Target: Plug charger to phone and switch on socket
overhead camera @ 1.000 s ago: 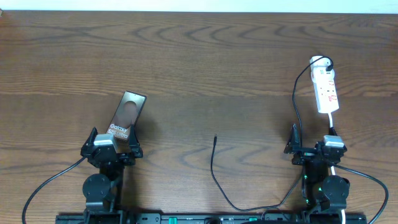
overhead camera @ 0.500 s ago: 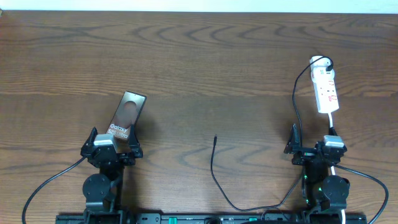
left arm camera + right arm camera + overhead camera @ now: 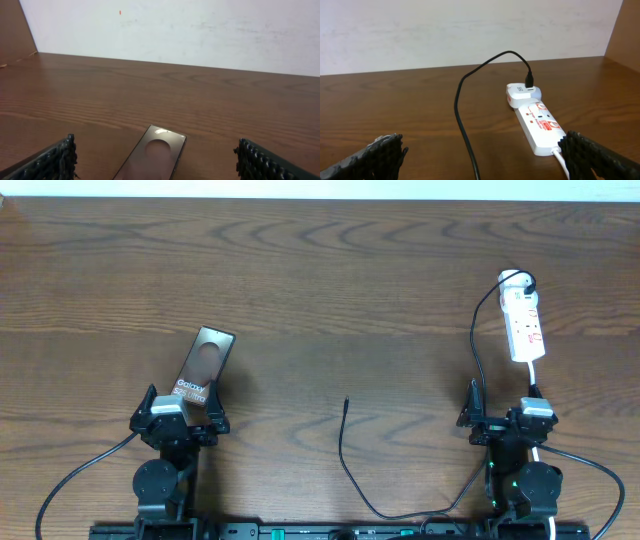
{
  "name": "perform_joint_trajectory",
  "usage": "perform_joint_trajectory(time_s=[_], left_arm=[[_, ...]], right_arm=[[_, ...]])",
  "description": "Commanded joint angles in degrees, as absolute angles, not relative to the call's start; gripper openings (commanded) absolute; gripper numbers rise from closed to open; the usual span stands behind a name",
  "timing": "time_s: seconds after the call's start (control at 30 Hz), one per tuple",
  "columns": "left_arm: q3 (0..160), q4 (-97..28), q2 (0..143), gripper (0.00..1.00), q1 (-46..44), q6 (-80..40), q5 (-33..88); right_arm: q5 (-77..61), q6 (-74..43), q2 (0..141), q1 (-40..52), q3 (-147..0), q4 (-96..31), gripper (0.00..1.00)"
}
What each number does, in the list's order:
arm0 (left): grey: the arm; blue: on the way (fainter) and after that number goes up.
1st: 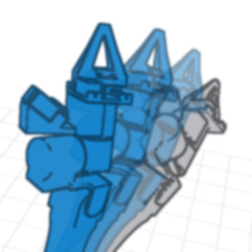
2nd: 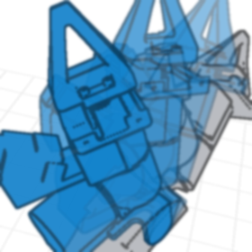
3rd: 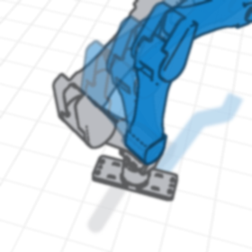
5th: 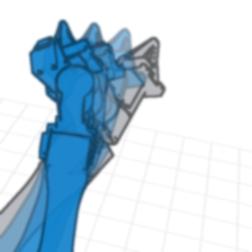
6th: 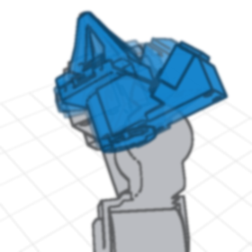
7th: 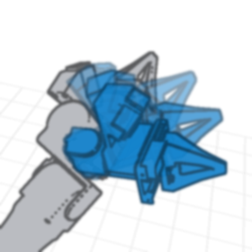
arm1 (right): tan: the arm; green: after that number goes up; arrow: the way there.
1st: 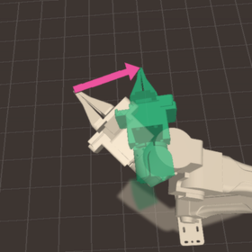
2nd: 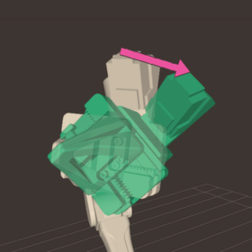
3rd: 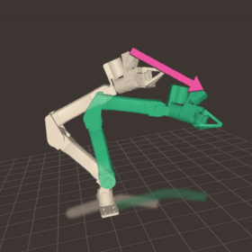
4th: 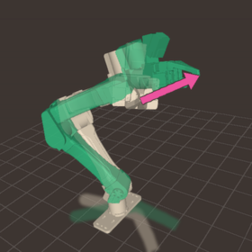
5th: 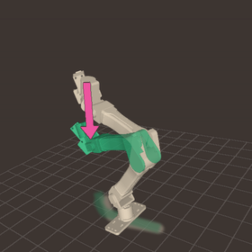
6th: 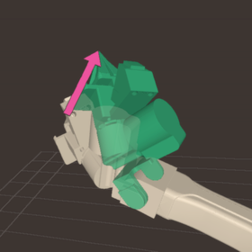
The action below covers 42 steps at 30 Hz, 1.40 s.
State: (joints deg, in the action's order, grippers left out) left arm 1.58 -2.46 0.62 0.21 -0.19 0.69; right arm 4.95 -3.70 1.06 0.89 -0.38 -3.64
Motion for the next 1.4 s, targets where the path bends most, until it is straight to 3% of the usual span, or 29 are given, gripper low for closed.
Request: perform_joint_trajectory(time_s=[0.0,0.37,0.8,1.37], left_arm=[[0.8,-4.1,0.2,0.98,0.3,0.1,-0.6],[7.8,-10.6,4.2,0.98,0.3,0.1,-0.3],[28.7,-15.1,30.1,0.98,0.3,1.5,3.0],[75.7,-55.2,72.1,0.98,0.3,7.7,3.2]], right_arm=[[5.4,-4.2,1.1,1.2,-0.3,-3.9,0.99],[5.4,-4.2,1.1,1.2,-0.3,-3.9,0.99],[5.4,-4.2,1.1,1.2,-0.3,-3.9,0.99],[5.4,-4.2,1.1,1.2,-0.3,-3.9,0.99]])
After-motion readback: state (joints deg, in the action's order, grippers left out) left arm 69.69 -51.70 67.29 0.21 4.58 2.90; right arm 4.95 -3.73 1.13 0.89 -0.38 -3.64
